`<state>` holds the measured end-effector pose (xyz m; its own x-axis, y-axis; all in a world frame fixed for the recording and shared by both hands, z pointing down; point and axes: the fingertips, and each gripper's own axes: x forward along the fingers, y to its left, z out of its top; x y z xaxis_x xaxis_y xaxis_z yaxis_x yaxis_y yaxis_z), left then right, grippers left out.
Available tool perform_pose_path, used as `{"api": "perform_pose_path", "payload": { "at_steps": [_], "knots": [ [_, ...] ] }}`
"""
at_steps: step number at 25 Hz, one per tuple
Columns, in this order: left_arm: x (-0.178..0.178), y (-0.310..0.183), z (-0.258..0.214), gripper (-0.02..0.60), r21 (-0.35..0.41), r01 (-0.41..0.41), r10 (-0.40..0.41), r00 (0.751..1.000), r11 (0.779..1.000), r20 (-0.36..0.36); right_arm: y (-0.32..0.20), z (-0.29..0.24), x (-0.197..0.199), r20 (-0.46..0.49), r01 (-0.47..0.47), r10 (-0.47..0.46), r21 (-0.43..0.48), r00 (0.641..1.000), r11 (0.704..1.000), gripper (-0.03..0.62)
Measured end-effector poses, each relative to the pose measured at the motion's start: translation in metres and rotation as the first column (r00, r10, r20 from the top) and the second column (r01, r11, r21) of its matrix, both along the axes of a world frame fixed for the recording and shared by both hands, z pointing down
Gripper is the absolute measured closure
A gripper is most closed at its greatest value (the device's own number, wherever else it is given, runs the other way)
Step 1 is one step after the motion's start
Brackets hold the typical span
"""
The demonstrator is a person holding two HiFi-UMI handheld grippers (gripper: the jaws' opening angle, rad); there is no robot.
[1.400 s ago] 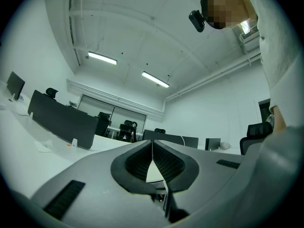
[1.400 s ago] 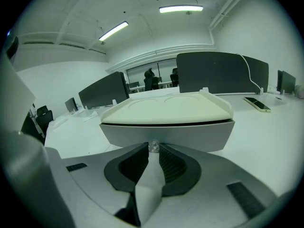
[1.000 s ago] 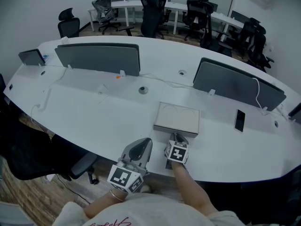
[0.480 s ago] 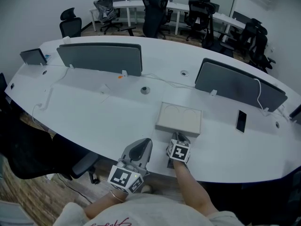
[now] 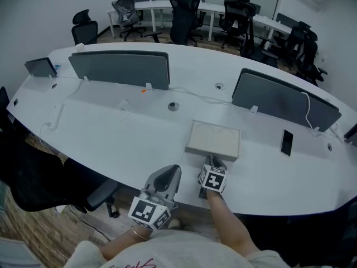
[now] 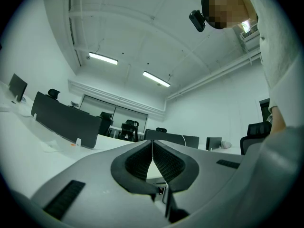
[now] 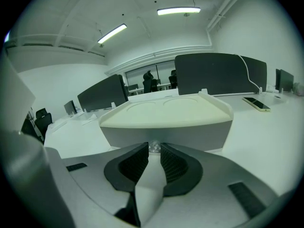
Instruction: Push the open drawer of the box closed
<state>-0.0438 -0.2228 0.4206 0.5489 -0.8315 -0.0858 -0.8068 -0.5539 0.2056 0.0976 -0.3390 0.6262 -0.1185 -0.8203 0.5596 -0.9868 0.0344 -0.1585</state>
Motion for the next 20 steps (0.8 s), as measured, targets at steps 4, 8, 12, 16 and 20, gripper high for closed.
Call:
{"api": "perform_pose_path", "payload": {
  "at_steps": [4,8,12,16,20],
  "knots": [
    [0.002,0.004,-0.002,0.561,-0.004,0.001,-0.001,1.0,1.0,-0.004,0.007,-0.004,-0.001,0.013,0.001,-0.001,0.019,1.0,1.0,0.514],
    [0.006,0.009,0.0,0.562,0.004,-0.015,0.015,1.0,1.0,-0.009,0.021,-0.014,-0.006,0.005,0.022,-0.022,0.043,1.0,0.999,0.514],
    [0.014,0.013,-0.003,0.562,-0.009,-0.031,0.031,0.999,0.999,-0.017,0.035,-0.052,-0.016,-0.011,0.085,-0.084,0.145,0.996,0.986,0.514],
    [0.026,0.019,-0.005,0.561,-0.001,-0.06,0.06,0.998,0.998,-0.019,0.049,-0.093,-0.017,-0.04,0.126,-0.12,0.246,0.992,0.961,0.516],
    [0.037,0.023,-0.007,0.561,0.011,-0.089,0.089,0.996,0.996,-0.019,0.063,-0.137,-0.016,-0.08,0.162,-0.143,0.349,0.987,0.923,0.516]
  ]
}}
